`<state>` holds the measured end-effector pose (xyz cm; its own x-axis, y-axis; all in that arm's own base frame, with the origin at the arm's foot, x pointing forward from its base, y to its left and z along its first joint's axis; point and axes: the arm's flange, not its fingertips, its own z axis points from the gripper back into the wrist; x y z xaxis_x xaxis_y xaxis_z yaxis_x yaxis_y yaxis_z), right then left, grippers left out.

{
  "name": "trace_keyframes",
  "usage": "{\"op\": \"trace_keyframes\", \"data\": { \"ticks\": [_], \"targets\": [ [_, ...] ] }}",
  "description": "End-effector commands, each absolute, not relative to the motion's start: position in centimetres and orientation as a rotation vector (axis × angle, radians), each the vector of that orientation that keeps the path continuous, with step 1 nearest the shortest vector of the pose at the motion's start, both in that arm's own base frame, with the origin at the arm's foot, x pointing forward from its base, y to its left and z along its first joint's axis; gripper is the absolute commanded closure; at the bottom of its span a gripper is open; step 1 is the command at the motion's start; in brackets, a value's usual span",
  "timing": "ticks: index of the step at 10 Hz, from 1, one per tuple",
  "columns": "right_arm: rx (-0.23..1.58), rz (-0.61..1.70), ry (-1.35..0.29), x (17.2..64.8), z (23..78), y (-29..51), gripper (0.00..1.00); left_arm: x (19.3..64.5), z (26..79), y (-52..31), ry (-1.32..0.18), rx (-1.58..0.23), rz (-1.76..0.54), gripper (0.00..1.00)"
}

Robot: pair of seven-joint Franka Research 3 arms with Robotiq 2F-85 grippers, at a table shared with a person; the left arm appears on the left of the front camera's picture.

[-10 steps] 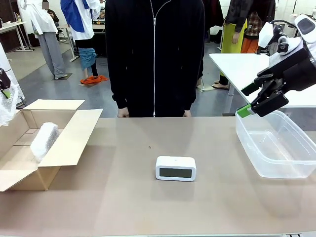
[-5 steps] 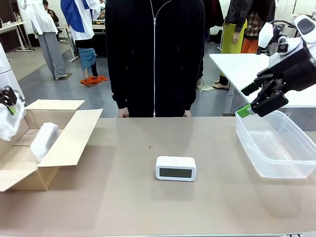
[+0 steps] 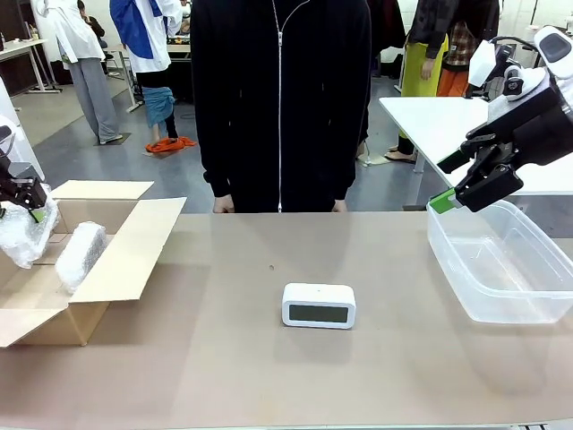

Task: Separate and place wrapped and unwrapped clocks.
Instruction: If the picked Digital clock is wrapped, place it in the Package Box ; if not, place it in the Organizing box.

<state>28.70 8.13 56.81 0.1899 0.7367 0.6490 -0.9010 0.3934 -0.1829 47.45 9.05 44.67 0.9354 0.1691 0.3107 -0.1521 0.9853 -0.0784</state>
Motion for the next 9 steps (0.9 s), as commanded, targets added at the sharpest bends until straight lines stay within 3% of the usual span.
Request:
{"op": "trace_keyframes", "data": {
  "ticks": [1, 6, 9],
  "targets": [
    [0.295, 1.163, -0.741, 28.8, 56.7, 8.3, 0.00, 47.4, 44.6, 9.0, -0.332, -0.031, 0.131, 0.00],
    [0.295, 1.163, -0.741, 28.8, 56.7, 8.3, 0.00, 46.9, 45.5, 8.6, -0.303, -0.013, 0.086, 0.00],
    [0.295, 1.163, -0.741, 28.8, 56.7, 8.3, 0.00, 44.7, 49.2, 9.5, -0.346, -0.069, 0.059, 0.00]
  ]
}}
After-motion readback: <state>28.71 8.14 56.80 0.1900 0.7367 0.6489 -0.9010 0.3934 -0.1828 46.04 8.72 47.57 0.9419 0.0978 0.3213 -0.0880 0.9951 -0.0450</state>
